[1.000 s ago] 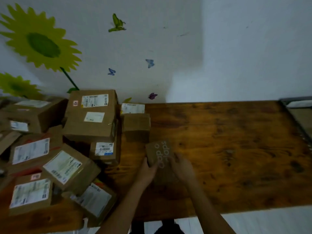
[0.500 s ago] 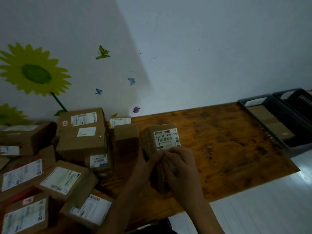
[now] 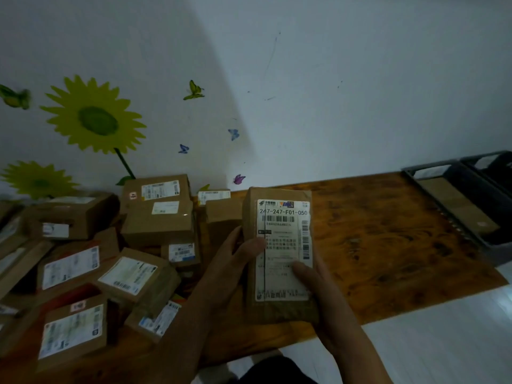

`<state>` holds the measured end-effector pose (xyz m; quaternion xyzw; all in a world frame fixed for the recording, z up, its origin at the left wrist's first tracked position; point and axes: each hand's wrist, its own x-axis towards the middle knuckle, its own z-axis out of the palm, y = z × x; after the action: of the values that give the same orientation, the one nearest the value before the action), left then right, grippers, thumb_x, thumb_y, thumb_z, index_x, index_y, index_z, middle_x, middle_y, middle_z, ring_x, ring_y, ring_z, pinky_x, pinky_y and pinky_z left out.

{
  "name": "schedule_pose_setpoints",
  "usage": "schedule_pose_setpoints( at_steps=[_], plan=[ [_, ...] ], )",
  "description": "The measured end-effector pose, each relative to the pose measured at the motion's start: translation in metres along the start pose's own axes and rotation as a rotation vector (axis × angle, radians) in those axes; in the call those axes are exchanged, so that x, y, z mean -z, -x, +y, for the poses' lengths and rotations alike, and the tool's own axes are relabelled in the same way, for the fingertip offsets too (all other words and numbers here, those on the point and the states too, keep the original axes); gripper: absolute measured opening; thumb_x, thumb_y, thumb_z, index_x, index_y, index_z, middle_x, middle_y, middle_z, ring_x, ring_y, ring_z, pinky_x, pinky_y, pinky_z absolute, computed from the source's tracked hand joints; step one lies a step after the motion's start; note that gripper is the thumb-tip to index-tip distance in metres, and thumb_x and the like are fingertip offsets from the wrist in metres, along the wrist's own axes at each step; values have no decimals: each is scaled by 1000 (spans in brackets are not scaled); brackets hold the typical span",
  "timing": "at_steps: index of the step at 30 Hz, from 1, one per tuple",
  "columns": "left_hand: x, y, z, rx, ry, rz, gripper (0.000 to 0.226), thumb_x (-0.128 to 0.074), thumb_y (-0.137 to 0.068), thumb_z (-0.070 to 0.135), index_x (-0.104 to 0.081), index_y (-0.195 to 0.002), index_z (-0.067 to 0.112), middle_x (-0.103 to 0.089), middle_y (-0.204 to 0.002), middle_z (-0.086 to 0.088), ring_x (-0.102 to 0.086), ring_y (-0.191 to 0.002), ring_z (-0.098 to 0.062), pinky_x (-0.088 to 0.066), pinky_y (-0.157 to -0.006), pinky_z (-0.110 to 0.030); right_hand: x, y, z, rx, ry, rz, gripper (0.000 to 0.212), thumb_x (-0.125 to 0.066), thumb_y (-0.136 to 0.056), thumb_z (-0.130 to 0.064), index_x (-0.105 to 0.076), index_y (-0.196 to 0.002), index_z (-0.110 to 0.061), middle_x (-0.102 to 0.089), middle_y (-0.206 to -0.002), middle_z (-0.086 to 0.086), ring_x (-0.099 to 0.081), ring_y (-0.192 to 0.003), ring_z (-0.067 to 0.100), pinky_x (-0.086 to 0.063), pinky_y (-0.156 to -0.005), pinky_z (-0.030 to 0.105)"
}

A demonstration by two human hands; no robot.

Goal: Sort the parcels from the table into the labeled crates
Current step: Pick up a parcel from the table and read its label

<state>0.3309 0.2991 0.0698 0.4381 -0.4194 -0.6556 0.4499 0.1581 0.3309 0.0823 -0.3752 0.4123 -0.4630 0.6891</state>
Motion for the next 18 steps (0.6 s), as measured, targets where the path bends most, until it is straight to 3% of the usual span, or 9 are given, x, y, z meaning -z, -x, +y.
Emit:
schedule_pose_setpoints(
  at_steps=[4,8,11,14,18],
  plan=[
    [2,8,5,-40,-47,108,62,-66,-83,53,-55,-135,20,-70,-122,-7,-69,-110,-28,-56,-92,-56,-6,3,13,-14,58,58,73,-72,-76,-33,-47,-145,-33,-72,-122,4,-72,-107,28,-62,-80,40],
    [7,5,29,-117,-139,202,47,-58,-90,55,-54,-132,33,-72,-113,0,-72,-100,-17,-58,-90,-47,-9,3,16,-33,150,30,89,-81,-64,-47,-46,-145,-40,-71,-124,3,-72,-107,29,-61,-82,45],
    [9,5,37,-150,-168,189,25,-52,-98,37,-60,-122,38,-74,-107,-1,-72,-98,-19,-59,-81,-36,-10,3,16,-19,176,18,93,-79,-59,-52,-46,-145,-42,-71,-123,1,-72,-108,27,-61,-81,44],
    [7,10,36,-161,-190,180,25,-48,-101,29,-60,-123,26,-74,-102,-4,-72,-94,-20,-56,-70,-28,-11,7,17,-9,163,18,91,-79,-60,-52,-46,-145,-43,-71,-124,2,-71,-109,28,-61,-83,47],
    [5,13,37,-197,-167,148,22,-49,-102,27,-61,-119,32,-73,-105,-5,-72,-97,-23,-59,-76,-36,-11,12,16,2,128,22,89,-79,-61,-49,-48,-144,-43,-71,-124,3,-71,-110,30,-60,-86,50]
  ],
)
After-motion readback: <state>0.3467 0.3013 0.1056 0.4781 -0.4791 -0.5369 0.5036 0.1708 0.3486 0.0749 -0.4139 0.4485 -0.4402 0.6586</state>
